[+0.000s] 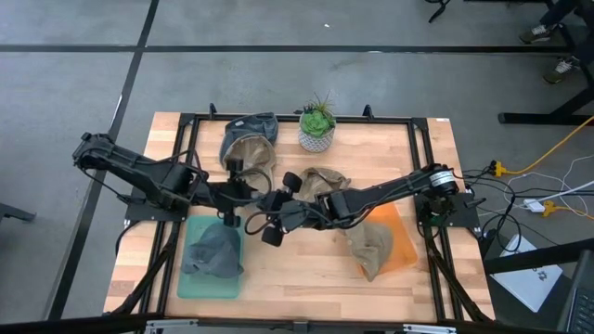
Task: Pick & Place hat
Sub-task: Put the right blue cap into the green bin
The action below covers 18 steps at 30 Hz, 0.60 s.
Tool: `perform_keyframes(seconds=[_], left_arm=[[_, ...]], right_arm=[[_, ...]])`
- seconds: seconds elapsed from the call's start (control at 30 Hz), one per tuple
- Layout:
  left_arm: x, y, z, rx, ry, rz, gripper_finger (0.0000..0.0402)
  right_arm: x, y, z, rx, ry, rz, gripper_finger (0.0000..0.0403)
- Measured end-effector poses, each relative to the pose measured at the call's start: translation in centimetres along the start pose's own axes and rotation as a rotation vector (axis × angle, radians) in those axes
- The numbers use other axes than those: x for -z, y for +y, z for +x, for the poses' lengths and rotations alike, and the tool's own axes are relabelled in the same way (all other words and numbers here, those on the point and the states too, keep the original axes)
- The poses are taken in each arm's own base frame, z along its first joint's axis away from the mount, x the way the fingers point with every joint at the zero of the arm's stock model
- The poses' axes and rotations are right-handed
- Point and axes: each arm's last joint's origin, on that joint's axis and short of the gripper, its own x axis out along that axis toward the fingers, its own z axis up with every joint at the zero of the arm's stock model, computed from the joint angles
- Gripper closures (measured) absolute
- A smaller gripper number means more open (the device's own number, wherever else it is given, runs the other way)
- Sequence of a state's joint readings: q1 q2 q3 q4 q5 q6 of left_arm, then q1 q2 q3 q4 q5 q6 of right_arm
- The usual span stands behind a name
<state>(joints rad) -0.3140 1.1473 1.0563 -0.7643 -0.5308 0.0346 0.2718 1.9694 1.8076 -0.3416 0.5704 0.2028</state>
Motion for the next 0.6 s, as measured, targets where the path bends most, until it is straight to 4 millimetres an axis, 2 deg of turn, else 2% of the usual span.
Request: perform_keyframes(seconds=[0.23,0.4,0.6], left_arm=[[-0.4,0.7,-3.6,0.002,0.022,-0.074,0.0395],[-0.1,0.5,-6.4,0.038,0.045,-0.141,0.0395],[0.4,-0.8,-8.8,0.119,0.065,-0.227,0.0395]], right_arm=[[0.6,0.3,-1.1,0.005,0.069,0.029,0.0262],[0.9,0.7,-2.2,0.004,0.112,0.046,0.0263],[1.5,1.3,-3.0,0.003,0.155,0.072,0.0270]])
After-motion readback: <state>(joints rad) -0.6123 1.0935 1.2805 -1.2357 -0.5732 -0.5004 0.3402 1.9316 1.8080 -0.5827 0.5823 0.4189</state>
